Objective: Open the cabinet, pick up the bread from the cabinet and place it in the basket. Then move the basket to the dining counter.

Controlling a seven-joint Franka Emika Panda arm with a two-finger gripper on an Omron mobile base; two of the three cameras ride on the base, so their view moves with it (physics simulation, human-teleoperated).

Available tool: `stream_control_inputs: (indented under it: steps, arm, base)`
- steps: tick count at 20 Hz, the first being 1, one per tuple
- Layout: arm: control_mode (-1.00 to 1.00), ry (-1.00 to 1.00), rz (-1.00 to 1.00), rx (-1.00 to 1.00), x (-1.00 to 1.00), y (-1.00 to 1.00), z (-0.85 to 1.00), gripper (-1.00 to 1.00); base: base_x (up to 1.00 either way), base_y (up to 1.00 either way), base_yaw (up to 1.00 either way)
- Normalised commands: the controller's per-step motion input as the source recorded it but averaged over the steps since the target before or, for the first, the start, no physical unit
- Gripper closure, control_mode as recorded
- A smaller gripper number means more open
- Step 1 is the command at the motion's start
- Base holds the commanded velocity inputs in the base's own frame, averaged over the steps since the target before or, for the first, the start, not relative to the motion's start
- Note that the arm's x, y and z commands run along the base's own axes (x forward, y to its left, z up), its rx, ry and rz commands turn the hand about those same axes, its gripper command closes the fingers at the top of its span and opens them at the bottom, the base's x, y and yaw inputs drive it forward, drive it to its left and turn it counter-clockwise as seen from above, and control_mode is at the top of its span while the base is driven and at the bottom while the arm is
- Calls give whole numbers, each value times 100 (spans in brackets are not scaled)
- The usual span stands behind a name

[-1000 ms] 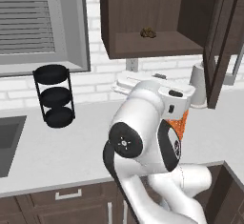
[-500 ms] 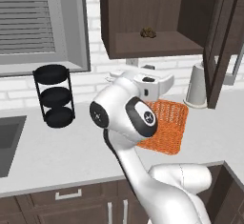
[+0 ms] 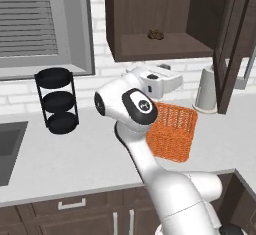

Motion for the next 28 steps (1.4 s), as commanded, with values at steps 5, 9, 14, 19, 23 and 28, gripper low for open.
stream_control_inputs:
  steps: [5, 9, 14, 19, 23, 28]
  arm:
    - [-100, 0, -28, 0, 15, -57, 0, 100]
    - [-100, 0, -10, 0, 14, -57, 0, 100]
    - [-100, 0, -10, 0, 2, -70, 0, 100]
    - [-100, 0, -9, 2, -7, -80, 0, 100]
    - [-100, 0, -14, 3, -17, -88, 0, 100]
    - [-100, -1, -15, 5, -35, -96, 0, 100]
  base:
    - [0, 0, 0]
    - [0, 0, 0]
    - [0, 0, 0]
    - [0, 0, 0]
    - [0, 0, 0]
    - [0, 0, 0]
